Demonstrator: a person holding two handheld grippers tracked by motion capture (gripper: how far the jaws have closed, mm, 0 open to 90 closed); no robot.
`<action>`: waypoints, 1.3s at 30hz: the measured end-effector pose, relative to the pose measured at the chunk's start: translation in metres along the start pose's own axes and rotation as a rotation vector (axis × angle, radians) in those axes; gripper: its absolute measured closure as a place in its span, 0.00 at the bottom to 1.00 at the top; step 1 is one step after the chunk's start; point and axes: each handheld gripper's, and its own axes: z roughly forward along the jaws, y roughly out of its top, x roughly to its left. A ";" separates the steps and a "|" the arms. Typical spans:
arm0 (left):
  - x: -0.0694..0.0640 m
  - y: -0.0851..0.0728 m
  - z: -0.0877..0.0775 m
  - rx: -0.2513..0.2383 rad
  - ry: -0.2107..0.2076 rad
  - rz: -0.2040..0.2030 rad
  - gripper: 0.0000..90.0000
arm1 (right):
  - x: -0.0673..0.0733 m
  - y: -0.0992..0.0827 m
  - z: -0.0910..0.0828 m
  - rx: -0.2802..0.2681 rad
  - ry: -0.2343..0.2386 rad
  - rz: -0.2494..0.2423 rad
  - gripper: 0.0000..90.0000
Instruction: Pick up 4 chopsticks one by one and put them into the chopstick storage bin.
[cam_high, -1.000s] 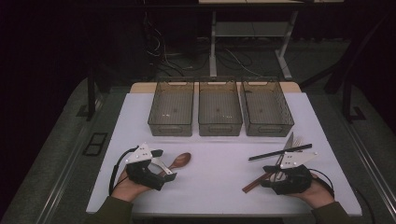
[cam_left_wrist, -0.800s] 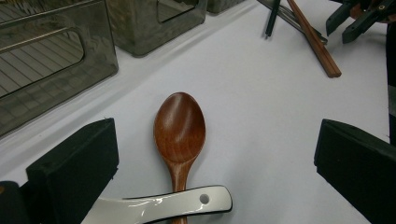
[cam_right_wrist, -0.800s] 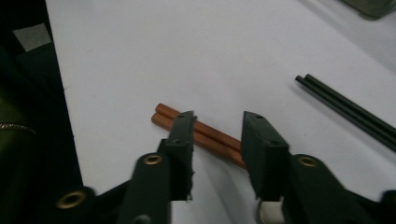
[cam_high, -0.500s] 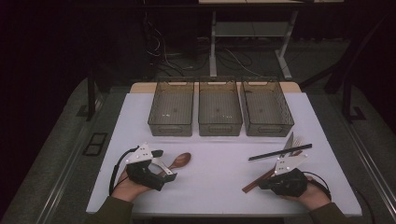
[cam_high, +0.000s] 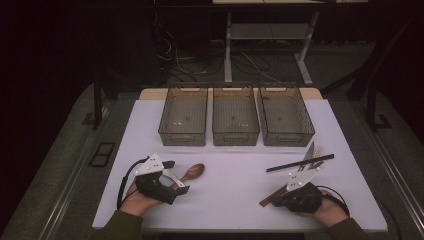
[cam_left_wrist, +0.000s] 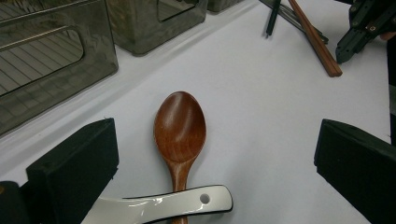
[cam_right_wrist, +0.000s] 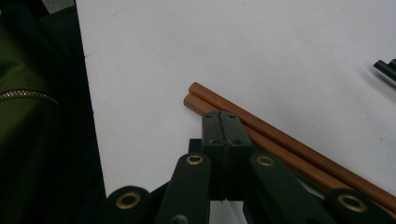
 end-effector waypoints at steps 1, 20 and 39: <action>0.000 0.000 0.000 0.001 0.000 0.001 0.00 | 0.000 0.000 0.000 0.000 0.000 0.000 0.99; 0.000 0.000 0.000 0.002 0.001 0.002 0.00 | -0.001 0.005 0.007 0.004 0.003 -0.015 0.99; 0.000 0.000 0.000 0.002 0.000 0.004 0.00 | -0.005 0.012 0.013 -0.006 -0.020 -0.017 0.99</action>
